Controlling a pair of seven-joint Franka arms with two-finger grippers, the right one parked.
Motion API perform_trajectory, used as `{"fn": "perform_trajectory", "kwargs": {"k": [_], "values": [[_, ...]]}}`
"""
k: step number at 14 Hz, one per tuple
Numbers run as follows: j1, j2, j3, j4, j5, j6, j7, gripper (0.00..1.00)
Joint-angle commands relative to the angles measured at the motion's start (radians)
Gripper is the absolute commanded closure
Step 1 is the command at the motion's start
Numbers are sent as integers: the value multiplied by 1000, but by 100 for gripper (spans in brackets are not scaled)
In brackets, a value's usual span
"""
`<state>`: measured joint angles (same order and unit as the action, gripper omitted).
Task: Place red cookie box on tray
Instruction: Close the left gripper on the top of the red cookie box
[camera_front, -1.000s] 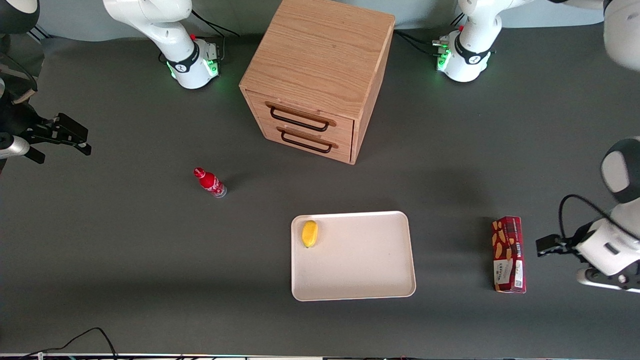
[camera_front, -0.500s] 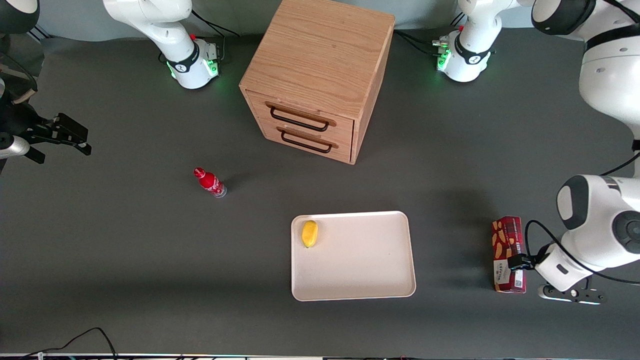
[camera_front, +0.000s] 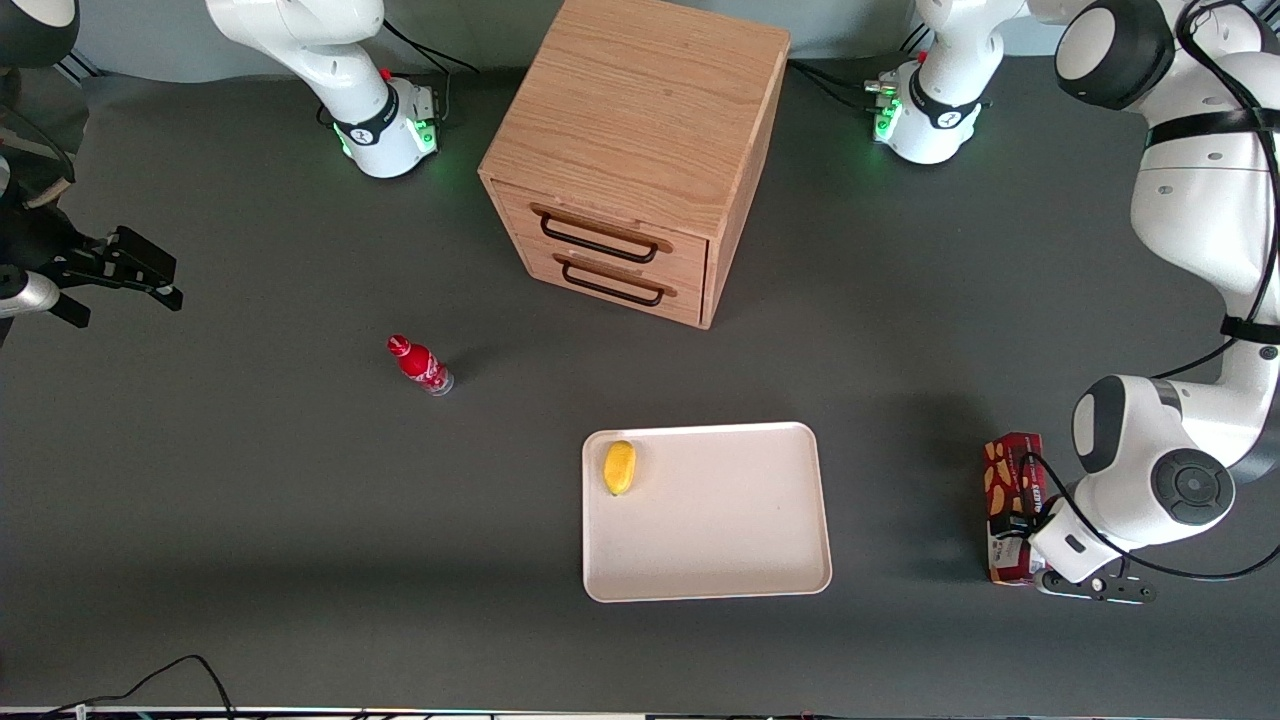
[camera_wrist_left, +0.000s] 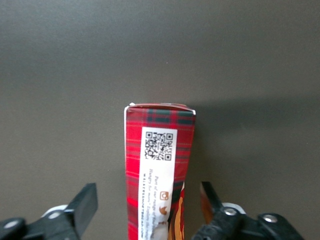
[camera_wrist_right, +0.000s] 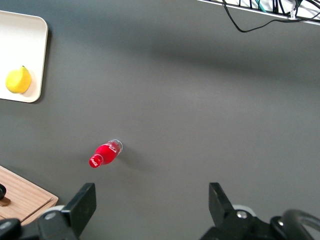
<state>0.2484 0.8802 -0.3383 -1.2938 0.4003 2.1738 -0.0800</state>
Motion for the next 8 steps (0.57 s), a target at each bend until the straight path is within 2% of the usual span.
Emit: {"fn": "perform_trajectory", "kwargs": {"k": [1,5,8], "values": [[-9,-4,4,5,18,4,-20,100],[-12,-17,2,16,20,3,-23,100],[-18,-84,-17,27,-1,-37,-24,100]]}}
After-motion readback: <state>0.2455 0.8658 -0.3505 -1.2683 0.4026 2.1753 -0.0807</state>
